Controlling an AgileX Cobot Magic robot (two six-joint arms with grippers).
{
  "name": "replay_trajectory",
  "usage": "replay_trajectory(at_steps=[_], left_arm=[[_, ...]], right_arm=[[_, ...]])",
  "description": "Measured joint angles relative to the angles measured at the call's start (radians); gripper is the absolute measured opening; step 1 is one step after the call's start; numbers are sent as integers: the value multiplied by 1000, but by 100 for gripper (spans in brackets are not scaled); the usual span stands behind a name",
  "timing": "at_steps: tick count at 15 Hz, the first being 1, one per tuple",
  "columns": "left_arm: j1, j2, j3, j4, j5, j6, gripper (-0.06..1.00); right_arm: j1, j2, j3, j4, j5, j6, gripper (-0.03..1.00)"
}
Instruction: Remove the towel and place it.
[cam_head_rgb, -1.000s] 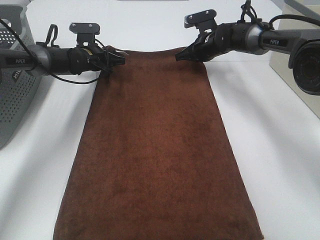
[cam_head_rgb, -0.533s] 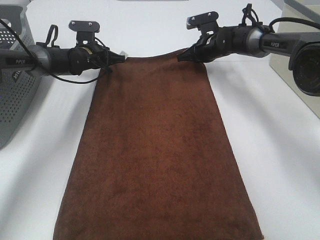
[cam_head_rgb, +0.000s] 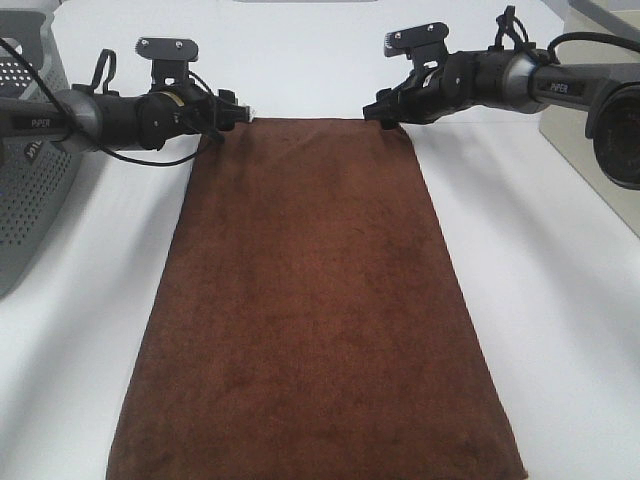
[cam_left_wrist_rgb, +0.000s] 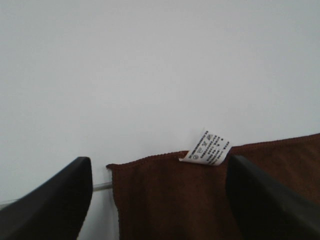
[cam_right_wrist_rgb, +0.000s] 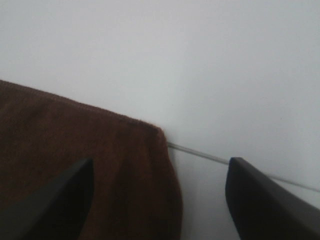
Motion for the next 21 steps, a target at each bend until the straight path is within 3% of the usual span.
replay_trajectory(at_steps=[2,4,6,7,8,10,12,14,16,18,21], left_arm=[[0,-27,0,6,92,0,75],[0,-93,0,31,256,1,84],[0,-200,0,38,481,1,89],[0,-294,0,41,693,2,90],[0,-352,0,48,819,2,90],[0,-474,0,89,995,-8,90],[9,-578,0,163,1093,-37,90],[81,-648,-2,163,1188,-50,90],[202,-691,-2,126,1255,-61,90],[298,-726,-2,116,1307,-62,90],[344,-776,38,113,1404,-28,89]], right_arm=[[0,-32,0,19,135,1,73],[0,-127,0,44,281,4,74],[0,-264,0,74,437,4,74],[0,-361,-1,76,562,4,74],[0,-420,-3,76,653,15,74],[0,-526,-3,75,799,64,74],[-4,-607,-3,66,906,118,74],[-42,-673,-3,65,977,172,74],[-100,-725,-3,53,1036,209,74],[-128,-773,8,21,1044,214,74],[-128,-923,182,57,1043,213,74]])
